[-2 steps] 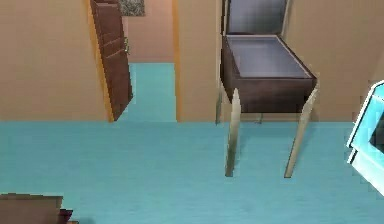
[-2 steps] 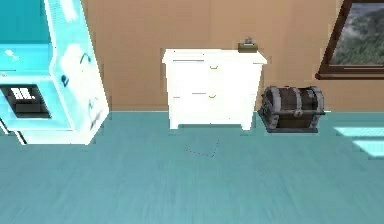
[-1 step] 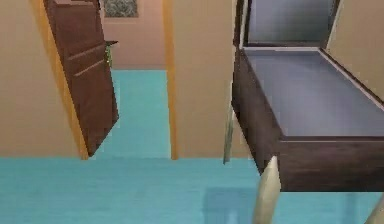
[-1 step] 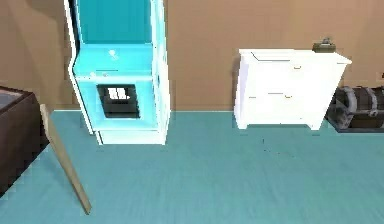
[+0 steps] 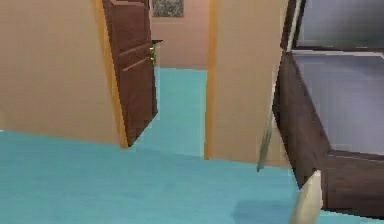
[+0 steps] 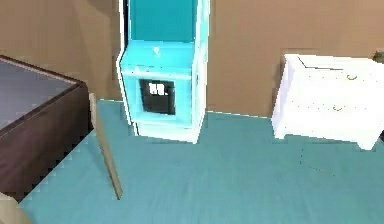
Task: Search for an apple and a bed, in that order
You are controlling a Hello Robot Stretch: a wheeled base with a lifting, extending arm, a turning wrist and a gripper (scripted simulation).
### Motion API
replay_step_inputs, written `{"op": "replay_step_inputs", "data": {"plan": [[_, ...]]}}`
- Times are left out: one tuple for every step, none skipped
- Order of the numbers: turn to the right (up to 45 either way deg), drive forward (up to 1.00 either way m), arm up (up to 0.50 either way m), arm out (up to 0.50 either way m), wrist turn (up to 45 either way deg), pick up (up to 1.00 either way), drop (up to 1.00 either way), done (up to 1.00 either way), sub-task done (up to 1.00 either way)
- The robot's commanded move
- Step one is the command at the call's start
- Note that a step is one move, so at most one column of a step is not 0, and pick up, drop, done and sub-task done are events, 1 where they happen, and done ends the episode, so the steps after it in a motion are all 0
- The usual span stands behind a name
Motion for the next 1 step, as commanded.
{"op": "replay_step_inputs", "data": {"plan": [[0.0, 1.0, 0.0, 0.0, 0.0, 0.0, 0.0, 0.0, 0.0]]}}
